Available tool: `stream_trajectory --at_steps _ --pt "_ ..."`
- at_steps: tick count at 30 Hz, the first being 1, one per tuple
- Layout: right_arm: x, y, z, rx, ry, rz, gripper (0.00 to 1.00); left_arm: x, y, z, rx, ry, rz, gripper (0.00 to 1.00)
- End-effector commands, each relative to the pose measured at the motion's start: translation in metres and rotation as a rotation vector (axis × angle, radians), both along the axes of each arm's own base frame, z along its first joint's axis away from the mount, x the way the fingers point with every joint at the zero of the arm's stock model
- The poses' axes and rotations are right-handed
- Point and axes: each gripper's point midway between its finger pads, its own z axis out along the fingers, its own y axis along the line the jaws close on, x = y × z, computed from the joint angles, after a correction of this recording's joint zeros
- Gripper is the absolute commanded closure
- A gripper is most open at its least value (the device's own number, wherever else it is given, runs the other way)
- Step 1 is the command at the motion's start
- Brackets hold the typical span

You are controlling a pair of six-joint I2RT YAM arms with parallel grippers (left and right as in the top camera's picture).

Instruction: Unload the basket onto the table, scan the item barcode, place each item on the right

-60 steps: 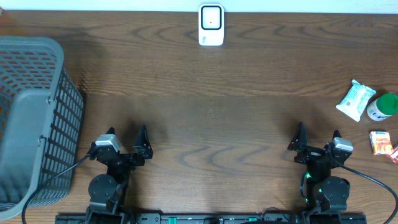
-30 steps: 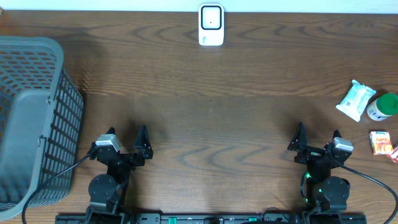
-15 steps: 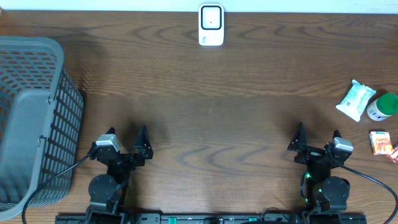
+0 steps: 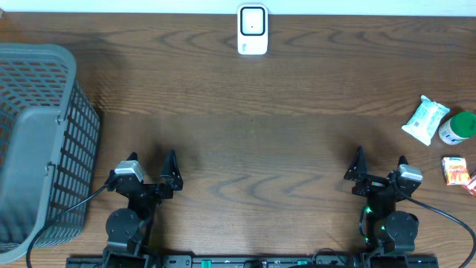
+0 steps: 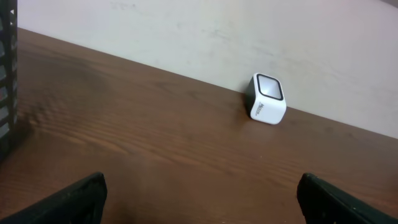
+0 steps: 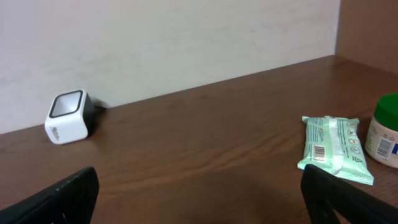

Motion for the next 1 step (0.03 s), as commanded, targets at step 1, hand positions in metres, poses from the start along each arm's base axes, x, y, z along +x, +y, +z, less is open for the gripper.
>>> stream_trajectory --at_steps 1 --pt "-0.0003 -0.0016 -0.0004 -0.014 0.001 -0.005 0.01 -0.0008 0.0005 -0.0177 0.025 0.050 0.001 0.02"
